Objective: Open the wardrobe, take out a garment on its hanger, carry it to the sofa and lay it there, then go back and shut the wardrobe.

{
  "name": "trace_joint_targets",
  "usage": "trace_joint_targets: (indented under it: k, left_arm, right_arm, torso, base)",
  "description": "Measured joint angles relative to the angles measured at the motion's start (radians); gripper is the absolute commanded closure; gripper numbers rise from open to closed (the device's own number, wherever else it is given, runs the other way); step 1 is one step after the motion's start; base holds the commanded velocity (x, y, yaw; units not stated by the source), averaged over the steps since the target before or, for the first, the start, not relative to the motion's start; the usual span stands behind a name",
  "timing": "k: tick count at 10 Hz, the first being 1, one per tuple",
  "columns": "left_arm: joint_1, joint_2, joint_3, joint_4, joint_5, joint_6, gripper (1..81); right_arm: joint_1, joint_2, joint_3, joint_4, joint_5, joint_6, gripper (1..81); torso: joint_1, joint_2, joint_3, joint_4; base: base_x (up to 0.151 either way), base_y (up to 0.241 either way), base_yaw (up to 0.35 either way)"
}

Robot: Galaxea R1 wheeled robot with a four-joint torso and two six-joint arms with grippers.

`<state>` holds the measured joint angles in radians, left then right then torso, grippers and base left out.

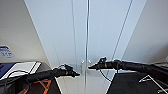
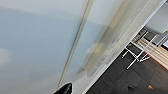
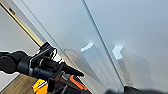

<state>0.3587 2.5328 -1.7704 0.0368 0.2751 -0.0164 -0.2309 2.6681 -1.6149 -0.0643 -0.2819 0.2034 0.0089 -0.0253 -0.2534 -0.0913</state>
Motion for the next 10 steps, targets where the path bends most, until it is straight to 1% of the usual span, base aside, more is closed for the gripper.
trace_joint_targets:
  k: [3,5,10]
  left_arm:
    - [-0.009,0.068,-0.074,0.000,0.038,-0.005,1.0]
    - [-0.016,0.109,-0.107,0.000,0.043,-0.006,1.0]
    - [-0.019,0.184,-0.186,0.000,0.047,-0.008,1.0]
  right_arm:
    - [-0.004,0.026,-0.070,-0.001,-0.004,0.000,1.0]
    - [-0.003,0.059,-0.128,-0.006,-0.007,0.000,1.0]
    - [-0.002,0.106,-0.189,-0.011,-0.007,0.000,1.0]
  torso:
    - [0.000,0.000,0.000,0.000]
    - [0.000,0.000,0.000,0.000]
    - [0.000,0.000,-0.001,0.000]
  base:
    - [0.000,0.000,0.000]
    - [0.000,0.000,0.000]
    - [0.000,0.000,0.000]
